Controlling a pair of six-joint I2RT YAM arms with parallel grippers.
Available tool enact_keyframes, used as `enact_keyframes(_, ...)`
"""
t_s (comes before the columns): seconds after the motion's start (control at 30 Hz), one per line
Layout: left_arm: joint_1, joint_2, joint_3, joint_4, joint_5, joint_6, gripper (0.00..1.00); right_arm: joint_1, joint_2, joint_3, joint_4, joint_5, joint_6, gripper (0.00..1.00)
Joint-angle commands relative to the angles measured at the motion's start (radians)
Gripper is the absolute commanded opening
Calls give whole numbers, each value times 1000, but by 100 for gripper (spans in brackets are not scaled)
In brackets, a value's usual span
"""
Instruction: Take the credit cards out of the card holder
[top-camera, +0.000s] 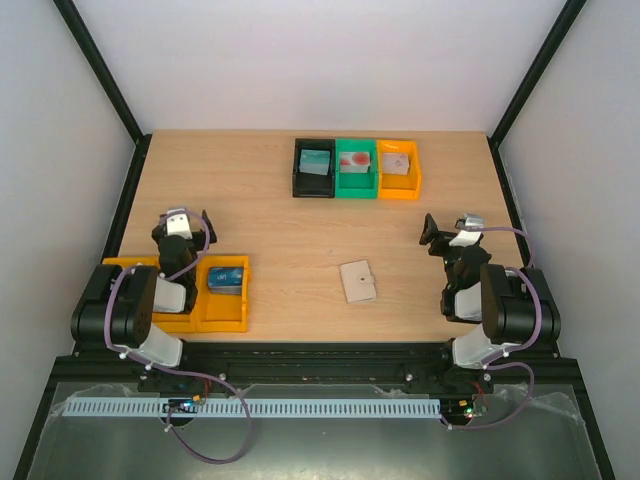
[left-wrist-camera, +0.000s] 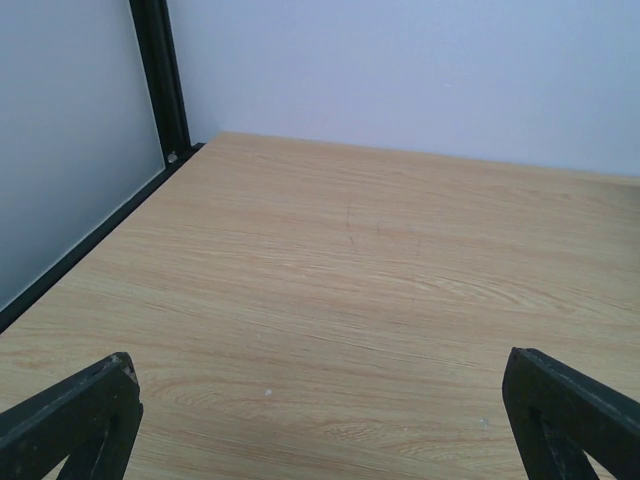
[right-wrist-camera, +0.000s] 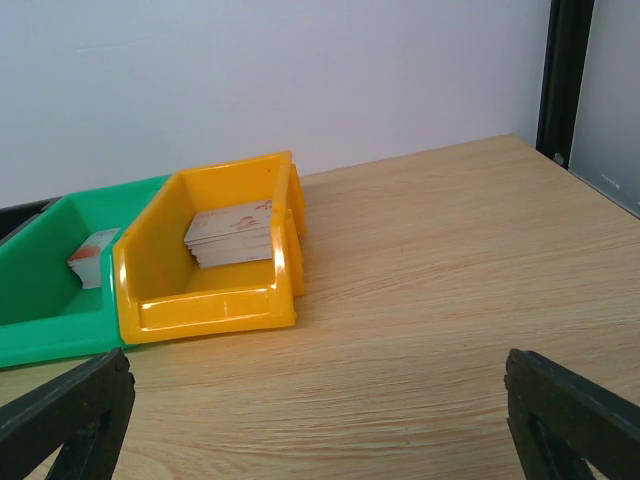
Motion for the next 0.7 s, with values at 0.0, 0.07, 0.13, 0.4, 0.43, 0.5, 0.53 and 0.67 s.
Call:
enact_keyframes(0.0, -3, 9, 21, 23, 35, 19, 99, 6, 0, 21, 13, 12, -15, 99)
enact_keyframes(0.07, -3, 9, 21, 25, 35, 19, 100, 6, -3, 19, 12, 11, -13, 99)
enact_keyframes(0.13, -3, 11, 20, 24, 35, 19, 99, 6, -12, 11, 26, 19, -9, 99)
enact_keyframes(0.4, -1, -18, 38, -13, 59, 26, 100, -1, -354, 195, -462, 223, 136, 99)
enact_keyframes(0.43, 0, -43, 61, -74, 64, 27, 99, -1, -385, 238, -521, 237, 155, 99)
enact_keyframes(0.5, 3, -101, 137, -254, 76, 31, 100, -2, -435, 326, -649, 217, 173, 99)
enact_keyframes(0.53, 4, -128, 187, -359, 86, 41, 99, -4, -455, 368, -704, 186, 175, 99)
enact_keyframes(0.67, 20, -223, 389, -740, 141, 61, 99, -5, -501, 476, -871, -63, 194, 99)
